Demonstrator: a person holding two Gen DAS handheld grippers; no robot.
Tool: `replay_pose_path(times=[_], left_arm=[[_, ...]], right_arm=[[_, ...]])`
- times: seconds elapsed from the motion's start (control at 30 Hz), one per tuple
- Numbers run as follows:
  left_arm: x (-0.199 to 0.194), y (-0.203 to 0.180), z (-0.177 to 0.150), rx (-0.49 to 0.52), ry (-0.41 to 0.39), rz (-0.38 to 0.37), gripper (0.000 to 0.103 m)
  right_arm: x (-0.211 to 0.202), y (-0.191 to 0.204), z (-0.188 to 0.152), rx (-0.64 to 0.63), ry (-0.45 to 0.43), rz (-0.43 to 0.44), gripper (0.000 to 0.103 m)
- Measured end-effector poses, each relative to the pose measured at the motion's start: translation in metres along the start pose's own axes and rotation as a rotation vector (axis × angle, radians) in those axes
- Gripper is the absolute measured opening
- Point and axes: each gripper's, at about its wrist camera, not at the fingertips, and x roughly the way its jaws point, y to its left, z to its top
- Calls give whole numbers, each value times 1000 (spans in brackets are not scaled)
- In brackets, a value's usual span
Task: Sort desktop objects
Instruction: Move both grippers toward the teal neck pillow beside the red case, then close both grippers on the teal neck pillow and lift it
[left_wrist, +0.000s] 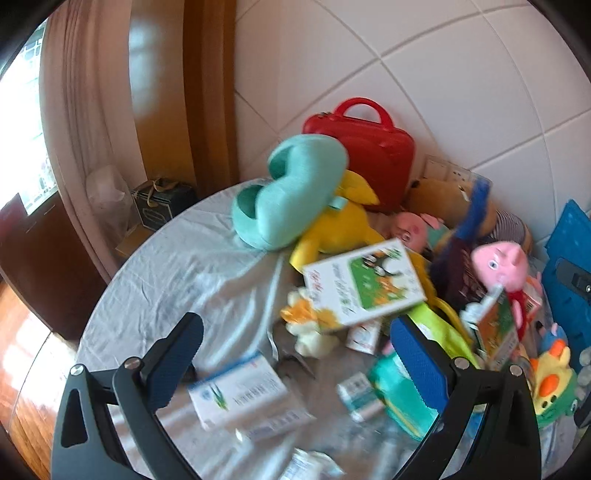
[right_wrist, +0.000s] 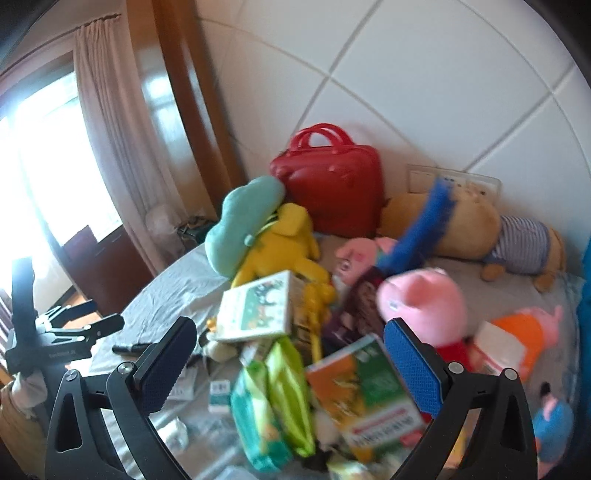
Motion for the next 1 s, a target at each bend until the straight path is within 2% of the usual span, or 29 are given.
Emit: replay_pose_path(times=[0.2, 0.33, 0.47, 0.6, 0.73, 1.0], left_arm=[[62, 74, 48, 88, 3, -73, 103], [111, 126, 89, 164, 40, -139, 103], [150, 154, 127, 219, 68, -188, 103], [182, 161, 155, 258, 87, -238, 103], [221, 160, 172, 278, 116, -263, 103], [304, 151, 179, 222, 203, -291, 103]], right_arm=[[68, 52, 24, 48, 4, -80, 103], [119, 89, 41, 153, -6, -172, 103], [161, 123, 65, 220, 5, -233, 103], [197, 147, 90, 235, 29, -293, 103], [232, 153, 117, 254, 43, -358, 103], [305, 141, 154, 219, 85, -463, 103]])
